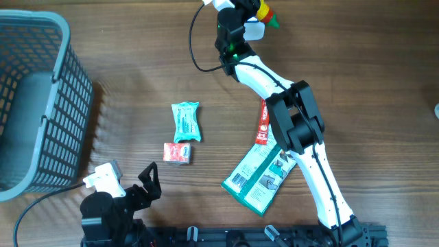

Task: Scan the item barcode
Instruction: 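Lift the sriracha bottle and carry it to the barcode scanner, then carry the sriracha bottle right and set it down at the table edge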

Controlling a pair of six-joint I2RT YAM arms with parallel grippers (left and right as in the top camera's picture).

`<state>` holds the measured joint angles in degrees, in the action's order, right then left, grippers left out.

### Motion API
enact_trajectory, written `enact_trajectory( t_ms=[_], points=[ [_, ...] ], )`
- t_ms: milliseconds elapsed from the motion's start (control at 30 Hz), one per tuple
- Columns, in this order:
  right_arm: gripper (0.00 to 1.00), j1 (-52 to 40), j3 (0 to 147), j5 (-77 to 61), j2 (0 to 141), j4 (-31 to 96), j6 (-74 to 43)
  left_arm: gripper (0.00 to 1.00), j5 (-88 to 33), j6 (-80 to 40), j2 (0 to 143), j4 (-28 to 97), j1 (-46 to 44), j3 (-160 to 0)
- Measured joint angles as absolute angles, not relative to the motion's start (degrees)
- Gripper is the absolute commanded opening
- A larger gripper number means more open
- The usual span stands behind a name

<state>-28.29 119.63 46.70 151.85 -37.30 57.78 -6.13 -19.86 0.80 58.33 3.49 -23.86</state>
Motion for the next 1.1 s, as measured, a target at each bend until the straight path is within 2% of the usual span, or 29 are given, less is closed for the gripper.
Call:
enact_trajectory(
  t_ms=[267,467,700,933,1033,1100],
  points=[
    [0.28,-25.5,119.6,52.6,151.1,-35.7,57.5,1.00,-6.1,-19.9,0.8,58.3,3.5,-23.9],
    [0.30,-15.8,120.0,60.1,147.3,-20.7,52.8,1.00,-6.1,-19.9,0.8,58.3,3.5,-23.9],
    [0.33,1.7,120.8,59.2,145.8,12.0,31.5,1.00,-6.1,-19.9,0.8,58.3,3.5,-23.9],
    [0.32,14.1,120.8,48.3,145.6,24.1,14.1,1.00,-6.1,-19.9,0.8,58.3,3.5,-23.9],
    [0.38,19.7,120.8,41.8,145.5,27.2,7.6,1.00,-6.1,-19.9,0.8,58.3,3.5,-23.9],
    [0.52,22.4,120.8,38.8,145.5,29.1,4.8,1.00,-6.2,-19.9,0.8,58.3,3.5,-23.9]
  ],
)
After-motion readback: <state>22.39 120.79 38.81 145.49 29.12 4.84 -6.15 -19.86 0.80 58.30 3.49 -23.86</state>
